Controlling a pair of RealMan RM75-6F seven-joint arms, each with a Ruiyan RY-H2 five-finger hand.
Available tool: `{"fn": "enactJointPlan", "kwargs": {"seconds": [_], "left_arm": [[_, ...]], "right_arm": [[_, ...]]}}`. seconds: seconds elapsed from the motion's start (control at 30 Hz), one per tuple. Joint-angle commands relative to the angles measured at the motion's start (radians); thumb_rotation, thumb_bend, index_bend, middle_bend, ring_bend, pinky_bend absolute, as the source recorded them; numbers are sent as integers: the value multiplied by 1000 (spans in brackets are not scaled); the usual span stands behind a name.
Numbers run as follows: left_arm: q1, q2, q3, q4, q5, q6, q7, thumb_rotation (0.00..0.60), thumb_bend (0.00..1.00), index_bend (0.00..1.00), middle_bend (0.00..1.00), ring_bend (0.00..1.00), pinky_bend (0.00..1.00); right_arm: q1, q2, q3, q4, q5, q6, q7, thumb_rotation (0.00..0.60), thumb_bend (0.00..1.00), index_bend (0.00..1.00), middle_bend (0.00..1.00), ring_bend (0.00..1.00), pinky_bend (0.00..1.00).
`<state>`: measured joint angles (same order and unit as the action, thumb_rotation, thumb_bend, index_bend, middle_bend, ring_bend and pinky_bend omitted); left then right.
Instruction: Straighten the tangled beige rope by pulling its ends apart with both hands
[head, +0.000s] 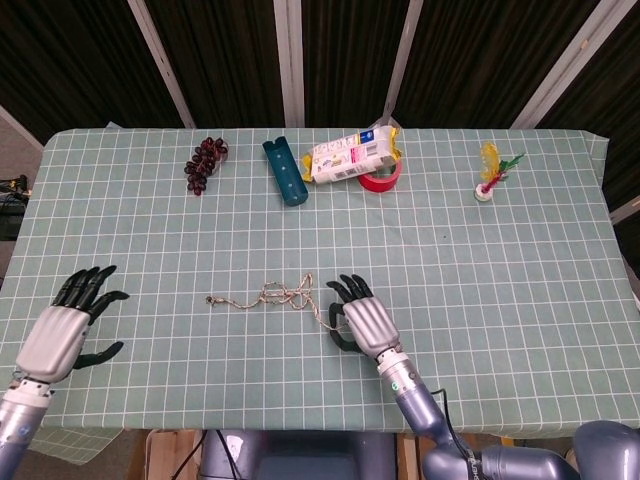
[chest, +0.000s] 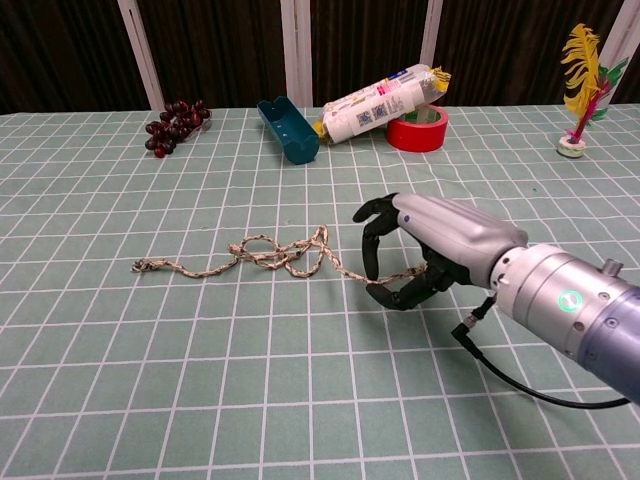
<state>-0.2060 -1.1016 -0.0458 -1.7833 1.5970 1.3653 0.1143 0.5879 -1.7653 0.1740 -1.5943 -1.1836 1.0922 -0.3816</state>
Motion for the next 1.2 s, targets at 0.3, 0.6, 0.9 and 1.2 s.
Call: {"fn": "enactJointPlan", "kwargs": {"seconds": [0.3, 0.6, 0.9, 1.2], "left_arm": [[-238, -320, -163, 11, -362, -217, 390, 600, 342, 415, 88, 0, 0], [-320, -494, -196, 115, -536, -230, 512, 600, 393, 465, 104, 0, 0], [-370, -577, -189, 178, -603, -232, 569, 600, 418, 486, 104, 0, 0], [-399, -625, -183, 215, -655, -227, 595, 600, 442, 515, 104, 0, 0]], "right_arm": [[-14, 22, -25, -46, 4, 14, -21, 600, 437, 629, 174, 0, 0], [-15, 51, -20, -68, 8, 19, -23, 600, 438, 629, 174, 0, 0], [-17, 71, -17, -84, 10, 24, -21, 600, 439, 629, 174, 0, 0], [-15, 84, -15, -95, 11, 25, -20, 600, 439, 629, 174, 0, 0]]}}
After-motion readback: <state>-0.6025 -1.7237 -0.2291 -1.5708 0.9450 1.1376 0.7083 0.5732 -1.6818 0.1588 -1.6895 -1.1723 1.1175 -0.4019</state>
